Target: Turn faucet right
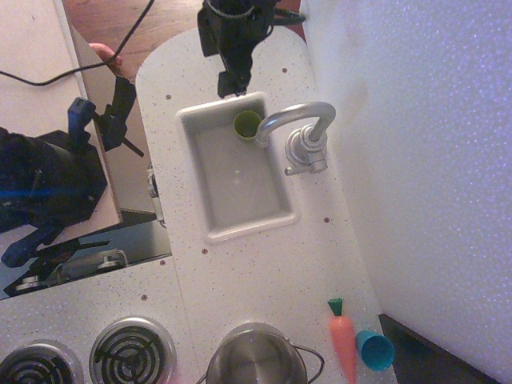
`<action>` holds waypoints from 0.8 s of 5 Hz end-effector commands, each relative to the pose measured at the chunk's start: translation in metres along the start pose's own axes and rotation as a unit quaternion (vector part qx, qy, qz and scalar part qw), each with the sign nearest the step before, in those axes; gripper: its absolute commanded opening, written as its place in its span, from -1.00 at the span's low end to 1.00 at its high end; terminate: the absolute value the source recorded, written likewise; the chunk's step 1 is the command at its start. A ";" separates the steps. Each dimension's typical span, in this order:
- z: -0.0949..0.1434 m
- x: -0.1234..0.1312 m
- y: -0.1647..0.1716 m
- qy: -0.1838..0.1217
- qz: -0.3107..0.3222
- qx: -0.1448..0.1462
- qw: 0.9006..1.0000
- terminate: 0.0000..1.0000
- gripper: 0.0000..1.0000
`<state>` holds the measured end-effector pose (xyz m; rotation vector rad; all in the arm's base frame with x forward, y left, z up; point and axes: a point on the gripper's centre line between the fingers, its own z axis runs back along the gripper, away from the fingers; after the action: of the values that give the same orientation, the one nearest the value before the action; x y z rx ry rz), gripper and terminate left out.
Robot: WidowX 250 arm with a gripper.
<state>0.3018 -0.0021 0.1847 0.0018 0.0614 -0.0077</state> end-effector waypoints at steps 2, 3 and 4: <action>0.002 0.008 -0.003 -0.004 0.001 -0.007 1.000 -1.00 1.00; -0.001 0.011 -0.004 -0.010 0.016 0.039 0.999 -1.00 1.00; -0.002 0.017 -0.012 -0.030 0.006 0.069 0.997 -1.00 1.00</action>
<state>0.3146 -0.0232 0.1672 0.1479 0.0648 -0.0240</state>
